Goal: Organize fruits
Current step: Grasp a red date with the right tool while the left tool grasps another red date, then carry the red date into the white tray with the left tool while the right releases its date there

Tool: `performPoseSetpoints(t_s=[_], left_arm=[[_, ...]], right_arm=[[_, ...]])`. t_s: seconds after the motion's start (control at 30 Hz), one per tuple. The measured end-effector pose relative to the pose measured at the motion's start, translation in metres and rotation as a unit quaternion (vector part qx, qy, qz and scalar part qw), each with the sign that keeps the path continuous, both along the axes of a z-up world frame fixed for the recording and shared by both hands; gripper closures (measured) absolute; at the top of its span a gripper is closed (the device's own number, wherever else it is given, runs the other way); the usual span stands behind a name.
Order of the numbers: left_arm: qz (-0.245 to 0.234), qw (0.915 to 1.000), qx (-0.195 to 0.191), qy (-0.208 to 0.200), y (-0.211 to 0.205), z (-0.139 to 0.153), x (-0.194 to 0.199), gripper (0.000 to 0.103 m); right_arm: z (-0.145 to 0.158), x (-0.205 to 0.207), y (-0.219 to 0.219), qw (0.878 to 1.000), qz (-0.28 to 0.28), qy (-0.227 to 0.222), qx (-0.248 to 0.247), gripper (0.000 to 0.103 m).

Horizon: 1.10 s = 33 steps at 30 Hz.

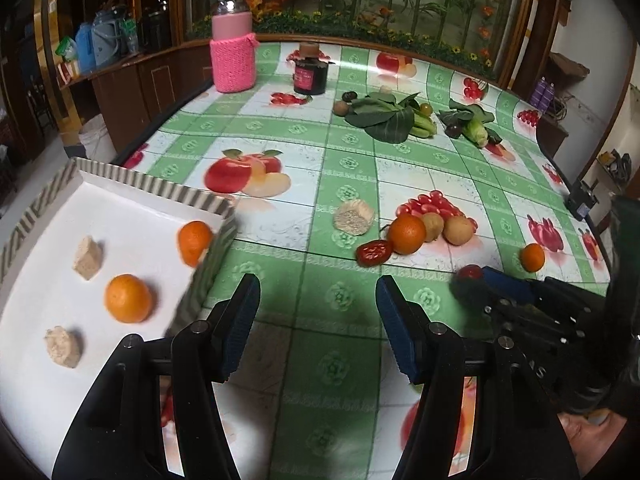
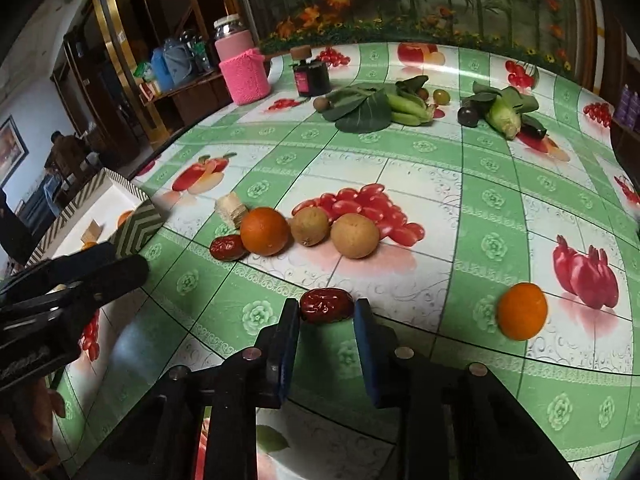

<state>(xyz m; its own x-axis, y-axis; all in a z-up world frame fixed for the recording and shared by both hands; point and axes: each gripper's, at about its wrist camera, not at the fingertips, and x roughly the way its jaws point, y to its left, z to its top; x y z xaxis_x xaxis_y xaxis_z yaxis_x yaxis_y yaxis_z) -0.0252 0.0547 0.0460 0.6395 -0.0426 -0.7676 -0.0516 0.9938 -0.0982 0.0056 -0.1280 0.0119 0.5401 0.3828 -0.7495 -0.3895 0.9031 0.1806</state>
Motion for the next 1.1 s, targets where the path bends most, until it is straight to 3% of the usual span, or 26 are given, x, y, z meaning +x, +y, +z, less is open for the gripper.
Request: performPoseSetpoints(t_s=[0.13, 0.27, 0.6, 0.67, 0.73, 0.8, 1.1], left_arm=[[-0.002, 0.9999, -0.002, 0.015, -0.008, -0.006, 0.015, 0.042], [-0.002, 0.9996, -0.005, 0.028, -0.015, -0.016, 0.028, 0.042], [-0.016, 0.9994, 0.000, 0.030, -0.028, -0.033, 0.054, 0.043], [-0.024, 0.9994, 0.004, 0.024, -0.029, -0.033, 0.056, 0.053], [-0.033, 0.9992, 0.011, 0.020, -0.029, -0.033, 0.055, 0.070], [-0.034, 0.9992, 0.008, 0.019, -0.027, -0.033, 0.053, 0.075], [-0.044, 0.9987, -0.025, 0.010, -0.008, -0.017, 0.015, 0.075]], right_arm=[[0.008, -0.002, -0.017, 1.000, -0.013, -0.012, 0.025, 0.076], [0.004, 0.002, -0.027, 0.998, -0.016, 0.004, 0.053, 0.076], [0.005, 0.005, -0.033, 0.997, -0.013, 0.008, 0.073, 0.076], [0.006, 0.006, -0.033, 0.997, -0.012, 0.006, 0.076, 0.076], [0.007, 0.006, -0.032, 0.997, -0.009, 0.005, 0.073, 0.076], [0.005, 0.007, -0.030, 0.997, -0.006, 0.007, 0.073, 0.076], [0.006, 0.002, -0.026, 0.997, 0.008, 0.001, 0.076, 0.076]])
